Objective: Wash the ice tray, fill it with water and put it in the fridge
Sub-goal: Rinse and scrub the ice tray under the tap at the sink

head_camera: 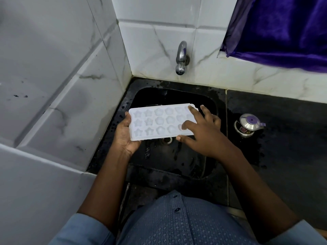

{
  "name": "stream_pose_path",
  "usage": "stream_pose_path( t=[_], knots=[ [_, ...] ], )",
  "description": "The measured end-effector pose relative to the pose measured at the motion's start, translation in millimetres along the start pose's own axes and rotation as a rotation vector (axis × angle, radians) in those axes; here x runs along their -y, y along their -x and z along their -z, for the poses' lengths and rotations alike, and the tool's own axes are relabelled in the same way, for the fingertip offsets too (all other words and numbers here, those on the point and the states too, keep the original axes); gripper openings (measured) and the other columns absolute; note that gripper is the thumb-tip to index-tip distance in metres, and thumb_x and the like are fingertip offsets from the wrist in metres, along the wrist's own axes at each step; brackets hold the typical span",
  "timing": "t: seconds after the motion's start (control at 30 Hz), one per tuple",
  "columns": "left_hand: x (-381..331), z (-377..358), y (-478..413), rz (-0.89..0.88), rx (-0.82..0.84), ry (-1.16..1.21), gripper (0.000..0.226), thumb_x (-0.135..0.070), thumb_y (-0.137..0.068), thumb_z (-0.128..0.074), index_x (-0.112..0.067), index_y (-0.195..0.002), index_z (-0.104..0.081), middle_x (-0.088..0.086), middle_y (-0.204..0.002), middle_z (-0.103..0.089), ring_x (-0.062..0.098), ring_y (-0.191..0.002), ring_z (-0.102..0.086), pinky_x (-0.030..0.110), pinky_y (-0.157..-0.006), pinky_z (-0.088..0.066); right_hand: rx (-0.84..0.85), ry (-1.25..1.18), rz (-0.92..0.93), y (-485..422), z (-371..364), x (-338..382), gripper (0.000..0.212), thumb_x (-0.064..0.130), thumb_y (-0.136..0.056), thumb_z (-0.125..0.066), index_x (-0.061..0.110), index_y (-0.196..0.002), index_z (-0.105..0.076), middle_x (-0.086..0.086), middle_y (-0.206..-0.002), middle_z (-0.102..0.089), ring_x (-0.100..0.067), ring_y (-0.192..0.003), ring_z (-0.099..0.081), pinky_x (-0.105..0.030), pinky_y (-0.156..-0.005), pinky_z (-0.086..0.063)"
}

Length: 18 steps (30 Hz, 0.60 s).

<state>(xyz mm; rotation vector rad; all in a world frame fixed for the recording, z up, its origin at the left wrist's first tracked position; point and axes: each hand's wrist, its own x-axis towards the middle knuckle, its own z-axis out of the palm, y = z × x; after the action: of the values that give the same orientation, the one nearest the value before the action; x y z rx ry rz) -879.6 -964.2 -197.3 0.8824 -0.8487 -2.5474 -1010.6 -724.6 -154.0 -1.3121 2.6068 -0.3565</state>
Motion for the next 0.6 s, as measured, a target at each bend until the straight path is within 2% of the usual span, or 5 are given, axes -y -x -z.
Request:
stream_pose_path(
  t=[0.1,0.23,0.43,0.6],
  knots=[
    [0.7,1.0,0.5,0.004,0.011,0.004,0.062,-0.051,-0.112,-0.039,-0.009,-0.107,-0.085,0.017,-0.122,-0.078,0.034,-0.106,-0.078,0.047,-0.073,-0.066,0.009,-0.024,0.036,2.2,-2.4,2.6,0.065,0.086,-0.084,-0.028,0.04,-0.117,-0.06,0.0,-0.176,-0.002,-0.026,-0.159,0.017,-0.058,-0.121,0.001],
    [0.8,3.1,-1.7,-0.002,-0.012,-0.015,0.056,-0.052,-0.112,-0.04,-0.007,-0.127,-0.07,0.018,-0.126,-0.076,0.035,-0.107,-0.078,0.049,-0.073,-0.065,-0.02,-0.016,-0.008,3.1,-3.7,1.9,0.059,0.084,-0.087,-0.028,0.044,-0.122,-0.055,0.001,-0.176,0.0,-0.03,-0.16,0.014,-0.057,-0.12,0.001],
    [1.3,3.8,-2.0,-0.007,-0.001,-0.019,0.057,-0.053,-0.111,-0.041,-0.007,-0.129,-0.069,0.019,-0.129,-0.075,0.036,-0.111,-0.076,0.05,-0.076,-0.065,-0.013,-0.04,0.032,6.2,-6.8,3.5,0.059,0.086,-0.086,-0.03,0.042,-0.118,-0.054,0.001,-0.176,-0.003,-0.027,-0.16,0.015,-0.058,-0.12,-0.001],
    [0.9,4.3,-1.8,-0.005,-0.005,-0.008,0.057,-0.053,-0.11,-0.042,-0.007,-0.129,-0.07,0.019,-0.131,-0.074,0.036,-0.111,-0.076,0.05,-0.075,-0.065,0.007,-0.066,-0.015,8.5,-2.8,1.1,0.058,0.087,-0.087,-0.03,0.048,-0.125,-0.051,0.004,-0.176,0.0,-0.026,-0.16,0.014,-0.058,-0.12,-0.002]
  ],
)
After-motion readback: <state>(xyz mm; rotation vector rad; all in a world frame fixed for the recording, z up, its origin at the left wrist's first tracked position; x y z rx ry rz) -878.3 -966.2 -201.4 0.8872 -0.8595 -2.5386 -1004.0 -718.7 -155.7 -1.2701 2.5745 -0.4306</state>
